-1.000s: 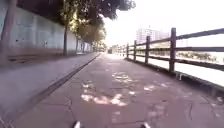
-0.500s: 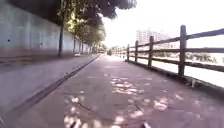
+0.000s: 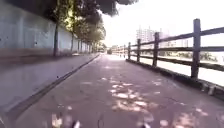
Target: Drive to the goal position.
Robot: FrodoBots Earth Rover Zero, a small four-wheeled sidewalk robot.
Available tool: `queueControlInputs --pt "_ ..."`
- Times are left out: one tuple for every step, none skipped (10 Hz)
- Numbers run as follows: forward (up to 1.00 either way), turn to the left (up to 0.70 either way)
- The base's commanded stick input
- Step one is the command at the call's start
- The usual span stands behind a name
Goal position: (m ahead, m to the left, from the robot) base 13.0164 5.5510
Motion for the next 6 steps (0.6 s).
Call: queueControlInputs --pt "1.00 0.00" --pt "1.00 0.00" --pt "1.00 0.00" --pt "1.00 0.00" --pt "1.00 0.00" --pt "1.00 0.00"
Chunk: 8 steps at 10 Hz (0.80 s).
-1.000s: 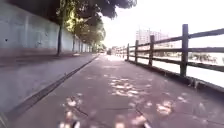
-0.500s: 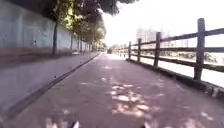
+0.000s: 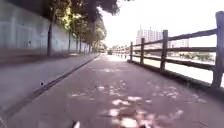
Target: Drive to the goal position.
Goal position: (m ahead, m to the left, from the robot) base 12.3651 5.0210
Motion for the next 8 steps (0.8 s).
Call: queueControlInputs --pt "1.00 0.00" --pt "1.00 0.00" --pt "1.00 0.00" --pt "1.00 0.00" --pt "1.00 0.00" --pt "1.00 0.00" --pt "1.00 0.00" --pt "1.00 0.00"
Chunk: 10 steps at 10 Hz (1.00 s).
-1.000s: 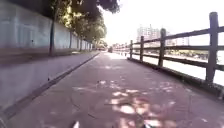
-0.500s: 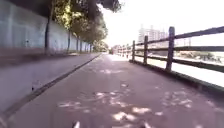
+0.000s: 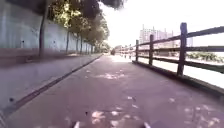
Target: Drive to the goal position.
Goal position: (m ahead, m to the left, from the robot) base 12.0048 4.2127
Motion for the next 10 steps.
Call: queueControlInputs --pt "1.00 0.00" --pt "1.00 0.00" --pt "1.00 0.00" --pt "1.00 0.00" --pt "1.00 0.00" --pt "1.00 0.00" --pt "1.00 0.00" --pt "1.00 0.00" --pt "1.00 0.00" --pt "1.00 0.00"
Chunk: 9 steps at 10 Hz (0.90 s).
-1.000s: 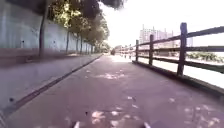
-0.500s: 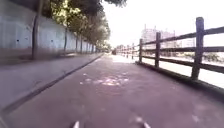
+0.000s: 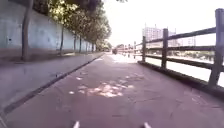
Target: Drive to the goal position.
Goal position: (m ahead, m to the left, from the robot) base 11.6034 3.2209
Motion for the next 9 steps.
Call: queueControlInputs --pt "1.00 0.00" --pt "1.00 0.00" --pt "1.00 0.00" --pt "1.00 0.00" --pt "1.00 0.00" --pt "1.00 0.00" --pt "1.00 0.00" --pt "1.00 0.00" --pt "1.00 0.00"
